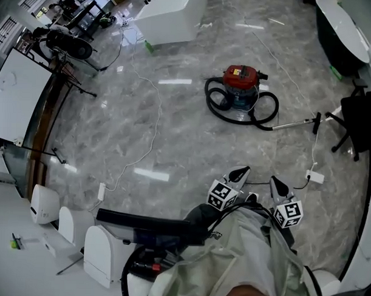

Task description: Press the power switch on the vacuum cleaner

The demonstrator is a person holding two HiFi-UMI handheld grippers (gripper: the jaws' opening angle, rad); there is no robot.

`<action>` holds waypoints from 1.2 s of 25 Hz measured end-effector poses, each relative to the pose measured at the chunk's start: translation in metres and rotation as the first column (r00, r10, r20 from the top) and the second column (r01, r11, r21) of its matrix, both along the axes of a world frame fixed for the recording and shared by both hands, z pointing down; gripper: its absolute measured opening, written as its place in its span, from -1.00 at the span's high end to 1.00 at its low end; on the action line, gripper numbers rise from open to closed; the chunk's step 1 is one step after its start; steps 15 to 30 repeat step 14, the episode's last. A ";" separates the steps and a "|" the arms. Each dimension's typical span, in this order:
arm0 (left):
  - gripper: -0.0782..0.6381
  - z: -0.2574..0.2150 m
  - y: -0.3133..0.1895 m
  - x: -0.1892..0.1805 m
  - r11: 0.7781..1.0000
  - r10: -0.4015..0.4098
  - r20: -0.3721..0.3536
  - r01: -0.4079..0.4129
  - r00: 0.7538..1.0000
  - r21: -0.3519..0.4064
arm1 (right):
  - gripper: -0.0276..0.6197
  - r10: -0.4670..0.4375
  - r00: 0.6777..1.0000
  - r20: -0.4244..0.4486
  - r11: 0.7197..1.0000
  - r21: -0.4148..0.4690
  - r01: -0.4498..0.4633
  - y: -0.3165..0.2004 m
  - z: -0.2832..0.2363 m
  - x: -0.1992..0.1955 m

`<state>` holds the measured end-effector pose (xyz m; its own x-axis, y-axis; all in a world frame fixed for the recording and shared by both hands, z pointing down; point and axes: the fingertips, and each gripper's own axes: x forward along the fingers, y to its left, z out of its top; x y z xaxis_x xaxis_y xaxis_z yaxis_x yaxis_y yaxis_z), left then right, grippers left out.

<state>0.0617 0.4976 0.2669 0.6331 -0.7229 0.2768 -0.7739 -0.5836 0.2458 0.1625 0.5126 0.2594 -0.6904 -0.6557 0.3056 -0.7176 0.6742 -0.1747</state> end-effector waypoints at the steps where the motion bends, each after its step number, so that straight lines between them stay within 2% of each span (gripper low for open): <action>1: 0.78 0.000 0.000 0.003 1.000 0.011 0.000 -0.011 1.000 -0.001 | 0.91 0.012 1.000 0.001 1.000 0.000 -0.012 0.001 0.000 0.003; 8: 0.78 0.002 -0.003 0.011 0.999 0.050 0.000 -0.050 0.999 -0.005 | 0.91 0.062 0.998 0.004 0.998 -0.006 -0.062 0.003 0.003 0.015; 14: 0.78 -0.004 -0.034 0.003 0.999 0.025 0.010 -0.026 1.000 0.035 | 0.91 0.036 0.999 0.010 0.999 0.040 -0.037 -0.027 -0.001 0.006; 30: 0.78 -0.004 -0.034 0.003 0.999 0.025 0.010 -0.026 1.000 0.035 | 0.91 0.036 0.999 0.010 0.999 0.040 -0.037 -0.027 -0.001 0.006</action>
